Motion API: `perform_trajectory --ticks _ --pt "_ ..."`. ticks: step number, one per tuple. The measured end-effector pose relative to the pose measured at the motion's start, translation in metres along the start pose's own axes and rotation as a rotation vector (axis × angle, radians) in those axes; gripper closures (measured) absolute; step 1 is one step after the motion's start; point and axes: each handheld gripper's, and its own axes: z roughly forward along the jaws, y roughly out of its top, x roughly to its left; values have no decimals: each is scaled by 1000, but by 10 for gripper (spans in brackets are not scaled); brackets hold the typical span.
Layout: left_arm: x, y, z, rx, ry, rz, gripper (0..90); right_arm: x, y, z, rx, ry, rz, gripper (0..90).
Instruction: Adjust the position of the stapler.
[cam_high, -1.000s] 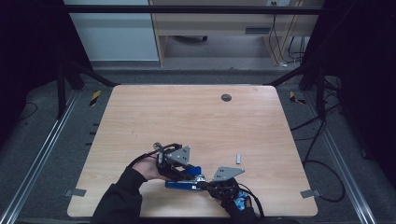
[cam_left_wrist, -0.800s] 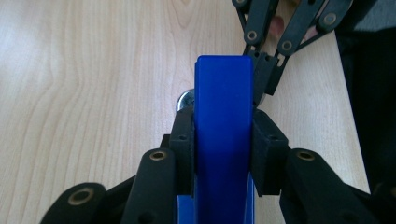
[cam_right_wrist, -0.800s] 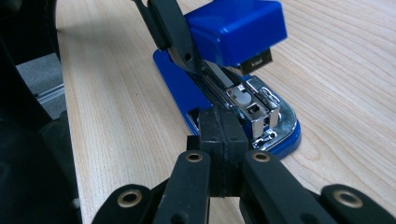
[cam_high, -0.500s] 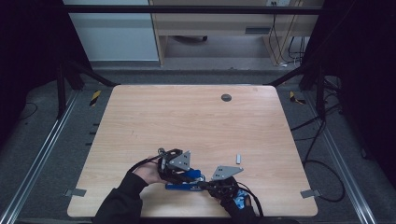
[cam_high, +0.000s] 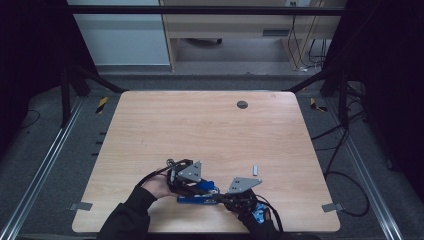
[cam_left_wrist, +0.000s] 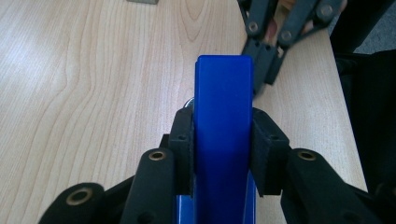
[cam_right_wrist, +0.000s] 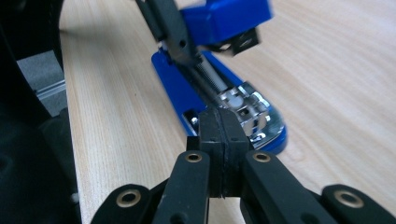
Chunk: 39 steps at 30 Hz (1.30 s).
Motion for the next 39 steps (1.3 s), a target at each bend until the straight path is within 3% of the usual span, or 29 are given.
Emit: perform_trajectory --ticks 6,12,24,28,33,37,39 --pt "-1 0 -2 -4 6 6 650 -7 2 -14 -45 -17 10 900" --pt "1 -4 -5 -34 2 -17 647 -11 7 -22 -70 -15 2 900" --pt "-1 -3 -3 -27 18 -31 641 -13 14 -12 -63 23 -15 900" --pt "0 -3 -3 -15 8 -56 624 -13 15 -10 -72 29 -14 900" --pt "2 -4 -13 -37 15 -94 560 -13 18 -7 -67 30 -18 900" --pt "1 -3 -27 -59 46 -105 522 -14 18 -7 -69 29 -15 900" --pt "-1 -3 -40 -94 87 -118 502 -15 18 -8 -71 27 -10 900"
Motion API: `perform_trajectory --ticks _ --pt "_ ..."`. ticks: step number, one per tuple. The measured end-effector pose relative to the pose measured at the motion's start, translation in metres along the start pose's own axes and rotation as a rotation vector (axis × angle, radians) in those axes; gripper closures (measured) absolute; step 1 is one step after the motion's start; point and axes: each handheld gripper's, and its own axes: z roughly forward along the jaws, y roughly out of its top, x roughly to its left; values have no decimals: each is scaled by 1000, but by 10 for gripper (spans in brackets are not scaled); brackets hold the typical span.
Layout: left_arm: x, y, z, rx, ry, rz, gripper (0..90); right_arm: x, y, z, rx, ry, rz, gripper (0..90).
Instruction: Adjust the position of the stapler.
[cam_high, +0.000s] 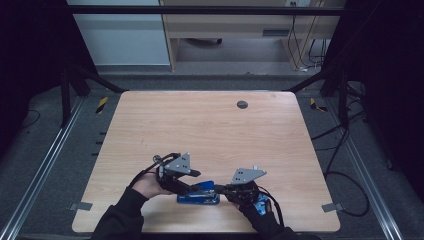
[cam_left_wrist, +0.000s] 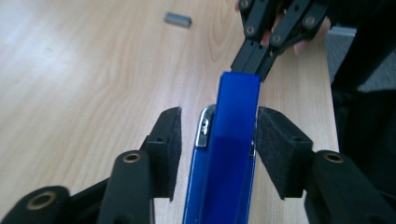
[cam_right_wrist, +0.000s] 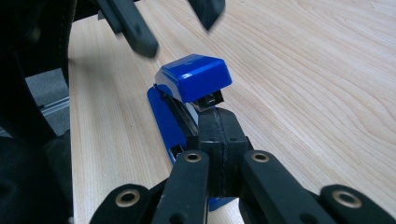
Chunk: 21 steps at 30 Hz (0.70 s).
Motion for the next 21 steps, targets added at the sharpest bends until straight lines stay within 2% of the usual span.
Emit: perform_trajectory --ticks 1,2,4,6,7,8,9,10,11,13,15,16,17,21 --pt "0 0 0 0 0 0 494 0 0 0 -1 -1 1 900" --pt "0 -1 -6 -13 39 -13 484 0 0 0 -2 -1 1 900" --pt "1 -1 -8 -18 54 -25 481 0 0 -1 -3 0 0 900" --pt "2 -3 -11 -19 89 -52 474 0 0 -1 -1 -1 2 900" --pt "2 -4 -13 -27 133 -78 468 0 0 -1 -1 -2 2 900" --pt "2 -4 -13 -27 133 -78 464 0 0 -1 -2 -2 3 900" --pt "1 -7 -14 -42 173 -97 464 0 0 -1 -2 -3 4 900" --pt "1 -7 -14 -42 173 -97 459 0 0 -1 -5 -5 3 900" --pt "-1 -10 -15 -57 236 -112 449 0 0 -1 -4 -4 3 900" --pt "-3 -14 -17 -72 294 -131 442 -1 0 -2 -6 -7 4 900" --pt "-6 -18 -19 -117 335 -167 442 0 0 -2 -8 -8 8 900" --pt "-6 -18 -19 -117 335 -167 442 0 0 -2 -8 -8 9 900" --pt "-8 -23 -20 -146 377 -192 444 0 0 -2 -8 -6 10 900" --pt "-12 -29 -21 -181 467 -223 465 0 0 -2 -7 -6 10 900"
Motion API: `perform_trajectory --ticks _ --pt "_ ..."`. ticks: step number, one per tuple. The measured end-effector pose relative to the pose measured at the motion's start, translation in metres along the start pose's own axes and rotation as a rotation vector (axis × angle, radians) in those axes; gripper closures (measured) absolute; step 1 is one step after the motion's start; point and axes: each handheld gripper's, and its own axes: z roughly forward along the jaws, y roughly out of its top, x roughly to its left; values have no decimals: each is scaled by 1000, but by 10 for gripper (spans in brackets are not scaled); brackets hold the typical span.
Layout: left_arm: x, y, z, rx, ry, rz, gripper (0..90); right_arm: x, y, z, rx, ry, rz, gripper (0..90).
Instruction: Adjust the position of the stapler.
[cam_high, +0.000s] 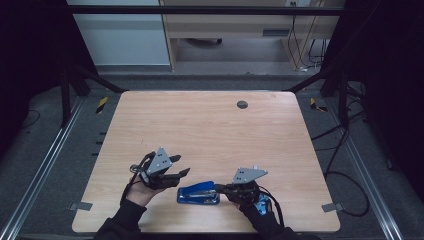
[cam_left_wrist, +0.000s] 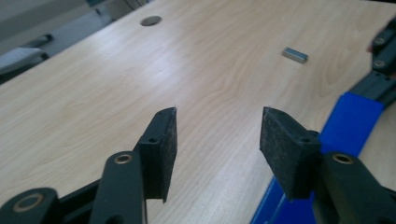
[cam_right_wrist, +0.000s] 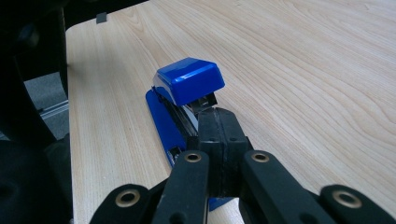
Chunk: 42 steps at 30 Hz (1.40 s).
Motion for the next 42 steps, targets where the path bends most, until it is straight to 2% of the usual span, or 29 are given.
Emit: perform_trajectory --ticks 3,5,8,11,12,13,16,18,19,20,22,23,27,29,34,41,42 --pt "0 -2 -2 -43 77 -47 485 -1 0 1 4 -2 0 900" --pt "-1 -3 -1 -59 120 -86 500 0 0 1 7 -3 -2 900" --pt "-4 -3 -2 -71 180 -117 518 0 0 1 3 0 0 900" --pt "-8 -7 -3 -87 222 -145 543 0 0 1 5 0 1 900" --pt "-8 -7 -3 -87 222 -145 556 0 0 1 5 0 1 900" --pt "-11 -14 -6 -125 243 -192 577 0 0 1 5 0 4 900" --pt "-16 -28 -10 -149 263 -251 608 0 0 0 1 3 1 900" --pt "-19 -39 -14 -170 272 -298 636 0 1 0 0 3 2 900" --pt "-19 -39 -14 -170 272 -298 662 0 1 0 0 3 2 900" --pt "-23 -48 -17 -179 275 -329 684 0 1 0 -1 2 4 900" --pt "-28 -55 -18 -167 290 -316 717 0 1 0 -2 2 2 900" --pt "-30 -59 -18 -172 282 -314 717 0 1 0 -1 2 2 900" --pt "-36 -67 -18 -177 274 -344 781 0 1 0 0 2 5 900" --pt "-44 -72 -15 -162 258 -345 807 0 1 0 -1 3 6 900" --pt "-61 -82 -13 -170 226 -351 893 0 1 0 -1 4 7 900" --pt "-75 -84 -15 -183 206 -361 895 0 1 0 0 5 9 900" --pt "-81 -84 -16 -188 205 -364 895 0 1 0 0 5 9 900"
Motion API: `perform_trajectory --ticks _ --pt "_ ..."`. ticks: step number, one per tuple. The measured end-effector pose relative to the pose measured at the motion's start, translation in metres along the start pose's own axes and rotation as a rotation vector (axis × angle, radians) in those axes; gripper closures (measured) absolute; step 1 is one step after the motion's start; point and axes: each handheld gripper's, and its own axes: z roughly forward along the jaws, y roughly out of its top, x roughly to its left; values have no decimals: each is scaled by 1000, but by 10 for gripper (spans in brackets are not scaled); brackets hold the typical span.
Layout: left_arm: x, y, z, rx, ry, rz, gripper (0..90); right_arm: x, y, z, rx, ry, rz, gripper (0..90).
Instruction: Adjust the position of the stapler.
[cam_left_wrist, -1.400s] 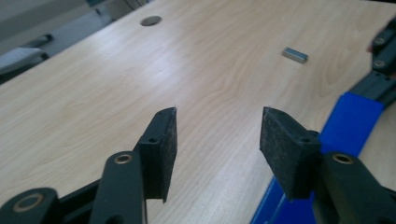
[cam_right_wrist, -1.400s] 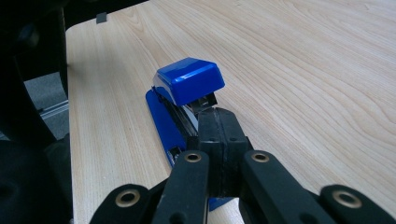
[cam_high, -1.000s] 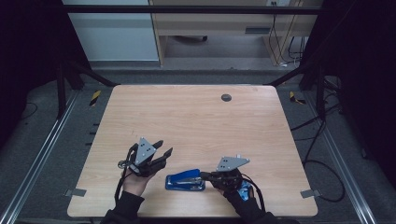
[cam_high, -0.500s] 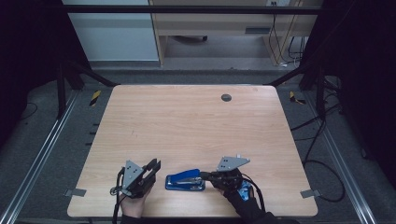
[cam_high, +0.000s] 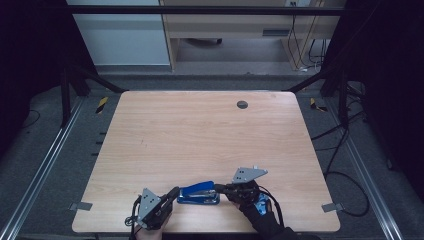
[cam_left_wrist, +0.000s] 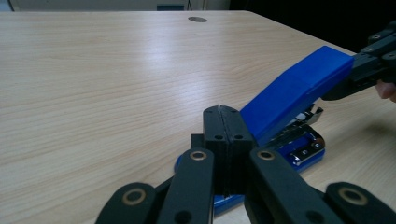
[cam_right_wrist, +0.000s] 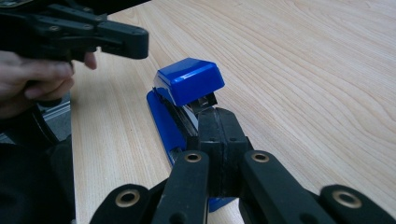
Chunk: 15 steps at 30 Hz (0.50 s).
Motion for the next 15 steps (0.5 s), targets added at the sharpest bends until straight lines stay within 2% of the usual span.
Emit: perform_trajectory --ticks 4,7,9,11,15 --pt "-12 -5 -1 3 -10 14 895 1 0 1 5 0 1 900" --pt "-18 -10 2 9 -14 -1 895 0 0 1 7 0 3 900" --pt "-21 -11 4 13 -9 3 895 0 0 1 7 -1 3 900" --pt "-29 -14 9 21 -7 7 895 0 0 1 8 0 3 900" --pt "-41 -20 17 32 -4 31 895 0 0 1 7 0 4 900"
